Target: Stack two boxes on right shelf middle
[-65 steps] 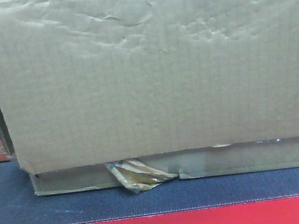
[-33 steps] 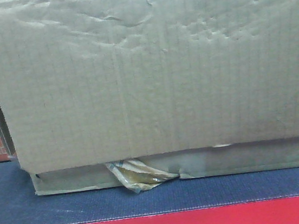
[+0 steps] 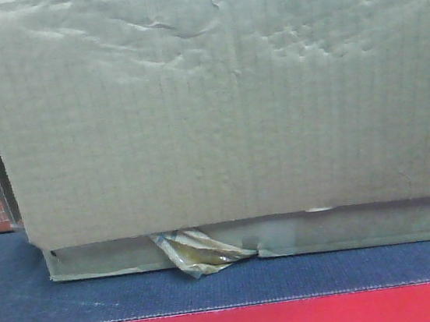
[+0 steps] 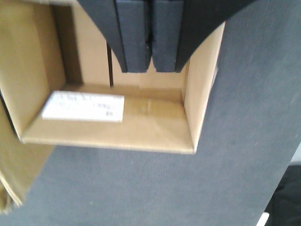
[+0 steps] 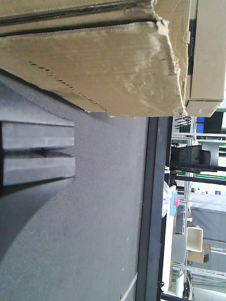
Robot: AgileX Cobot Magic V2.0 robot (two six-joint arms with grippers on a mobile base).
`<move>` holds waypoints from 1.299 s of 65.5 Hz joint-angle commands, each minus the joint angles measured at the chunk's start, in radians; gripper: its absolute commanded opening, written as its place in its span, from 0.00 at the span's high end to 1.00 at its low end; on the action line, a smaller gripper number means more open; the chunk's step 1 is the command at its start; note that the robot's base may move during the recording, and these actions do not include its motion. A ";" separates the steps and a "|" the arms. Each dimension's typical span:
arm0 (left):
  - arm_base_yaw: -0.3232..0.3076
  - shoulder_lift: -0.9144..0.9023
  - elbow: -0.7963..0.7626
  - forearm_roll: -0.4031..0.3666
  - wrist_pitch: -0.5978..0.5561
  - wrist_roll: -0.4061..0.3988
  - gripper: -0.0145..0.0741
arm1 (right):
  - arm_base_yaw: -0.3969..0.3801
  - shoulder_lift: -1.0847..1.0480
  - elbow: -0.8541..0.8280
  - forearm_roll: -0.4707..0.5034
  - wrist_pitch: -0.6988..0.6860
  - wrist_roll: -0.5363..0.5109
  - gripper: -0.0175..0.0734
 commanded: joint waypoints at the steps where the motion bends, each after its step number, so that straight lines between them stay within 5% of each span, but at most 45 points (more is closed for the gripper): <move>1: 0.005 0.046 -0.050 -0.011 0.001 -0.009 0.96 | -0.005 -0.003 -0.004 0.004 -0.021 -0.002 0.99; 13: 0.049 0.167 -0.220 -0.031 0.181 0.046 0.96 | -0.005 -0.003 -0.004 0.004 -0.021 -0.002 0.99; 30: 0.230 0.342 -0.412 -0.336 0.392 0.368 0.96 | -0.005 -0.003 -0.004 0.004 -0.021 -0.002 0.99; 45: 0.252 0.436 -0.421 -0.315 0.409 0.387 0.90 | -0.005 -0.003 -0.004 0.004 -0.021 -0.002 0.99; 63: 0.252 0.523 -0.421 -0.280 0.398 0.387 0.36 | -0.005 -0.003 -0.004 0.004 -0.021 -0.002 0.99; 85: 0.252 0.623 -0.421 -0.263 0.382 0.387 0.49 | -0.005 -0.003 -0.004 0.004 -0.021 -0.002 0.99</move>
